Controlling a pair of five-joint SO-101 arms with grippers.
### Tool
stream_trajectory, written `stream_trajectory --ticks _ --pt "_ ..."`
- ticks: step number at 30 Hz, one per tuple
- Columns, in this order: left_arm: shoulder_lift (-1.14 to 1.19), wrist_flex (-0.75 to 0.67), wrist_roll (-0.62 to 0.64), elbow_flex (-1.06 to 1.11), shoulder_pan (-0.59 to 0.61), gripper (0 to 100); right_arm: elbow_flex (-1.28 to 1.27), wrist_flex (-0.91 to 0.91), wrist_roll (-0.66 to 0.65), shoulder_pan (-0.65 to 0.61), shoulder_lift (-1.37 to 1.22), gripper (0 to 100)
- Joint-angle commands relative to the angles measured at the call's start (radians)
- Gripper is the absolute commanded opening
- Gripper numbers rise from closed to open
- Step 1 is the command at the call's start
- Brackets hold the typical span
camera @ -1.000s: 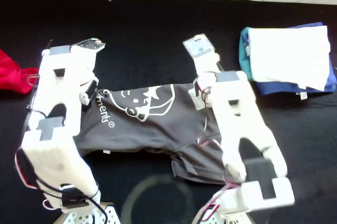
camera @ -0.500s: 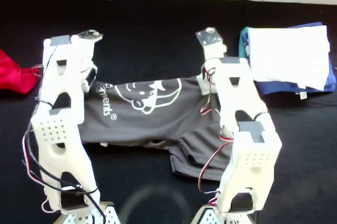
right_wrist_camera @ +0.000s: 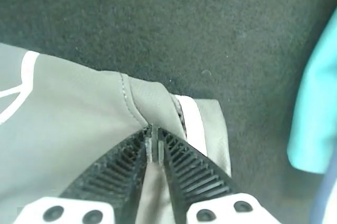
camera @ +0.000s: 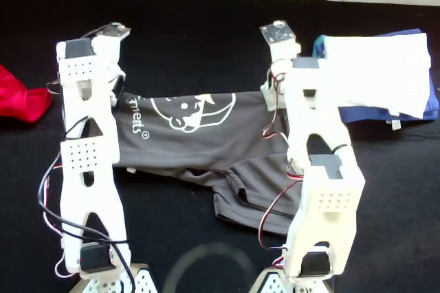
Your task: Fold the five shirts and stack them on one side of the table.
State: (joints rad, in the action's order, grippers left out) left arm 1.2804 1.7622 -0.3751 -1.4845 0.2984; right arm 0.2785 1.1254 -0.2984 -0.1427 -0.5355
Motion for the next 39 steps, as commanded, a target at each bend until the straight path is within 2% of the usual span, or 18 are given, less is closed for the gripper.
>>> stream_trajectory --ticks 1,5,9,13,17,21,28,32,39 --pt "-0.064 0.011 0.008 -0.059 -0.004 1 0.096 0.045 0.095 -0.015 0.033 0.6" --pt "-0.193 0.011 0.008 0.070 -0.025 1 0.065 0.053 0.137 -0.035 0.131 0.6" --pt "-0.248 -0.009 0.002 0.222 -0.077 1 -0.107 0.024 0.124 -0.111 0.259 0.6" --pt "-0.206 -0.057 0.002 0.298 -0.097 1 -0.432 -0.133 0.094 -0.163 0.398 0.6" --pt "-0.211 0.012 0.002 0.309 -0.076 1 -0.799 -0.289 0.069 -0.145 0.602 0.6" --pt "-0.317 0.015 0.002 0.395 -0.044 1 -1.036 -0.331 0.018 -0.142 0.820 0.6" --pt "-0.641 0.008 -0.029 0.923 -0.061 1 -1.115 -0.151 -0.080 -0.199 1.010 2.6" --pt "-0.800 -0.103 -0.029 1.187 -0.054 1 -1.124 -0.097 -0.081 -0.249 1.018 8.8" --pt "-1.056 -0.304 -0.029 1.636 -0.054 1 -1.124 -0.081 -0.077 -0.349 1.017 8.7"
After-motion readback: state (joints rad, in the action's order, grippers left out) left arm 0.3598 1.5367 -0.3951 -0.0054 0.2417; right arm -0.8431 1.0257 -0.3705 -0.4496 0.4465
